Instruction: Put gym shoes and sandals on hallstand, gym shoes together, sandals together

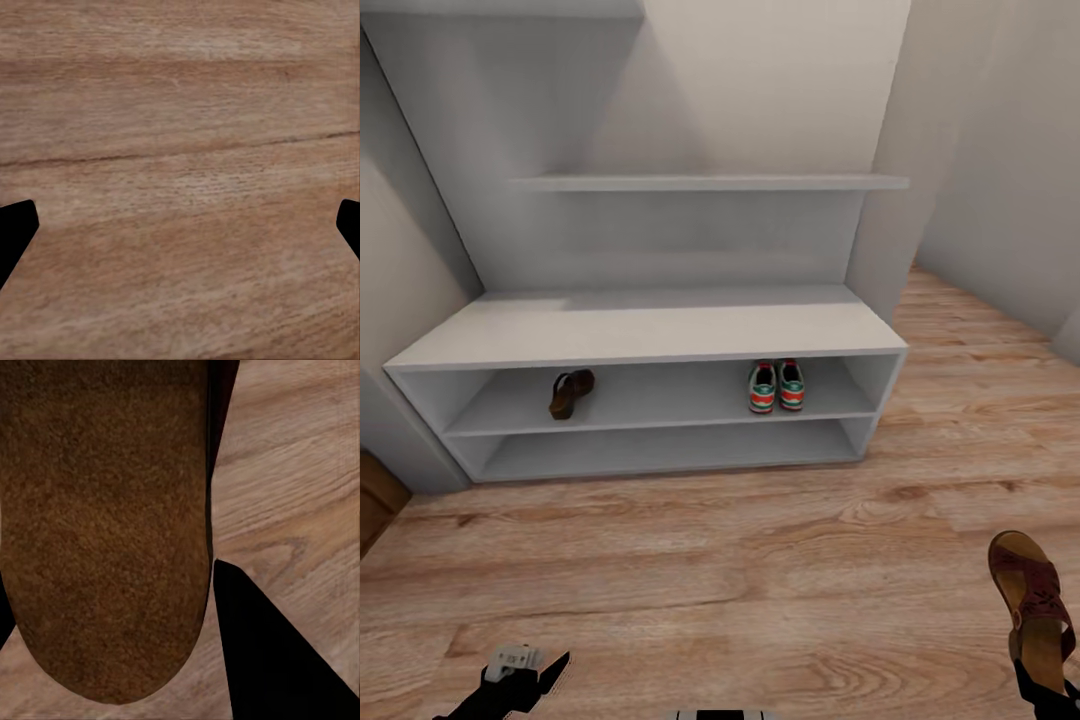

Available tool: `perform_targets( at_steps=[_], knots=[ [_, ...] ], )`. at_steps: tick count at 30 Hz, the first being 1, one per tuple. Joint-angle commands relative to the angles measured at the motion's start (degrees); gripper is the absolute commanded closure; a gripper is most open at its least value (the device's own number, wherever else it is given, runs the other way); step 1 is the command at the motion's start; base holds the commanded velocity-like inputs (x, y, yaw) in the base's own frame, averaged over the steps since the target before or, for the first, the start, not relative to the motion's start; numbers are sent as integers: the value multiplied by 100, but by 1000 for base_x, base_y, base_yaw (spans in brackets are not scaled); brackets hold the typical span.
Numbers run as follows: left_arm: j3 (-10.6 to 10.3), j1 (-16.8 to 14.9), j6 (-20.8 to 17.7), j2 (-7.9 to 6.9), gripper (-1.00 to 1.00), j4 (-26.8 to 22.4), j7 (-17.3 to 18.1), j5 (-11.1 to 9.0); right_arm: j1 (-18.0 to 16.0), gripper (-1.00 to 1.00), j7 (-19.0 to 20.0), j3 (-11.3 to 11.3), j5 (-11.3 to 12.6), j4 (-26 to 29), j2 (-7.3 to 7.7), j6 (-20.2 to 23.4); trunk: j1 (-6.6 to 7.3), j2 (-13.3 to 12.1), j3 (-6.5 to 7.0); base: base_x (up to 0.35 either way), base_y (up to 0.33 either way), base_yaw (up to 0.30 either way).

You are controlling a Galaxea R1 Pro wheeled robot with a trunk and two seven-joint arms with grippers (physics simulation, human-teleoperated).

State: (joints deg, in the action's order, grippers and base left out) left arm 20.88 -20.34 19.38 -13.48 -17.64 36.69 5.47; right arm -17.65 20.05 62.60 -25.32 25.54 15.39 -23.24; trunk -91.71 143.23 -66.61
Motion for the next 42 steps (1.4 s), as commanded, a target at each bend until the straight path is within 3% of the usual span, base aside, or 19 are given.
perform_targets(
  at_steps=[1, 13, 29, 36, 42],
  knots=[
    [47, -5, 33, 4, -100, 17, 22, 59, -9, 100, 53, 51, -8, -12, -1, -15, 1, 2, -4, 21, 336, 0],
    [56, 47, 40, 4, -100, 77, 37, 49, -9, 100, 52, 51, -8, -39, -1, -16, 1, 2, -4, 6, 337, 0],
    [78, 88, 40, -23, -100, 44, 562, -185, -9, 100, 52, 51, -8, -40, -7, -19, 1, 2, -4, 0, 338, 0],
    [74, 130, 32, -199, -100, 67, 598, -232, -11, 100, 59, 51, -8, -40, -6, -22, 1, 2, -4, -63, 323, 0],
    [74, 138, 29, -205, -100, 38, 595, -239, -10, 100, 54, 44, -13, -40, -13, -17, 1, 2, -4, -185, 281, 0]
  ],
)
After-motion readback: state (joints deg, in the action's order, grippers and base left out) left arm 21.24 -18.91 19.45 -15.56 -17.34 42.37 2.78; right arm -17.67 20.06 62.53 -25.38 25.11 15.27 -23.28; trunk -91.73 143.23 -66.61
